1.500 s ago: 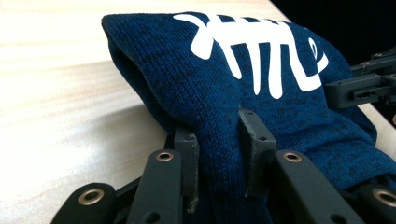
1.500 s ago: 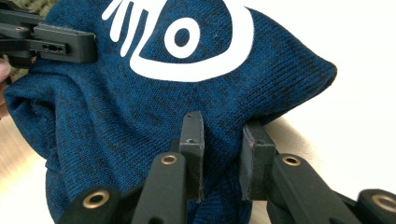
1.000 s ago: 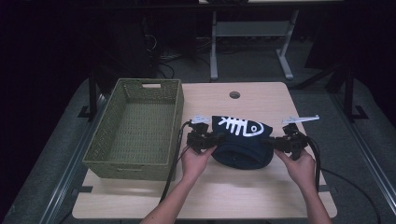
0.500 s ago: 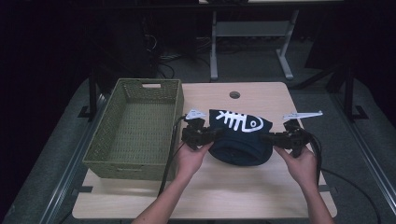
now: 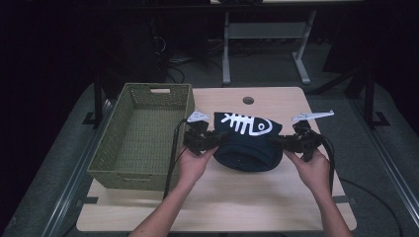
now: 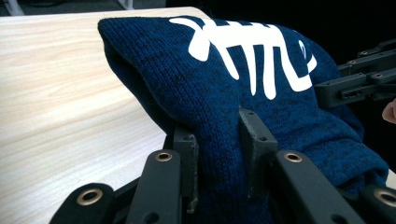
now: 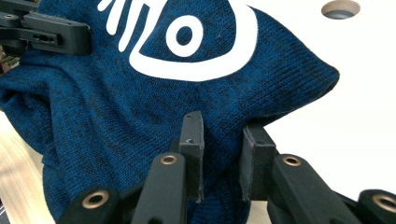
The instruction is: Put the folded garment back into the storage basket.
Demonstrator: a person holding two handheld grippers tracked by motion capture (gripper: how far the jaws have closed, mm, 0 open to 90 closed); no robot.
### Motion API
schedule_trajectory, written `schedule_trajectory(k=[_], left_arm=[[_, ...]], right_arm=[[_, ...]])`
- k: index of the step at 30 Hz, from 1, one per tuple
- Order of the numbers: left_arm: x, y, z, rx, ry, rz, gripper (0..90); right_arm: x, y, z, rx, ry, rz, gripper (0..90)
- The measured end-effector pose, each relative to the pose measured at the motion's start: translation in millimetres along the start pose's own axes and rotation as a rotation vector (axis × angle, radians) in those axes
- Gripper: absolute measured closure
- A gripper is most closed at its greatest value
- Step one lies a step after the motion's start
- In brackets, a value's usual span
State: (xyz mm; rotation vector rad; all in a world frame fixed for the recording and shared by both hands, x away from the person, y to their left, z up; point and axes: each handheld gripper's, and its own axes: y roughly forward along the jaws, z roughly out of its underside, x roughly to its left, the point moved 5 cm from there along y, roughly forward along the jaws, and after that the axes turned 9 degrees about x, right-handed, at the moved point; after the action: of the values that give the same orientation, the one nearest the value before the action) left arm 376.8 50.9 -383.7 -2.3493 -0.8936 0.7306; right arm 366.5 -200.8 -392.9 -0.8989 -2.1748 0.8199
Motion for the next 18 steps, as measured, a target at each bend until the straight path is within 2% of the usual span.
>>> schedule_trajectory(k=[9,18], left_arm=[[8.1,-14.4,-7.6,0.007,0.007,-0.011,71.4],[16.2,-25.8,-11.0,0.012,0.009,-0.013,71.3]], right_arm=[[8.4,2.3,-12.4,-0.020,-0.009,-0.029,73.5],[17.6,4.9,-21.7,-0.024,-0.014,-0.037,73.4]])
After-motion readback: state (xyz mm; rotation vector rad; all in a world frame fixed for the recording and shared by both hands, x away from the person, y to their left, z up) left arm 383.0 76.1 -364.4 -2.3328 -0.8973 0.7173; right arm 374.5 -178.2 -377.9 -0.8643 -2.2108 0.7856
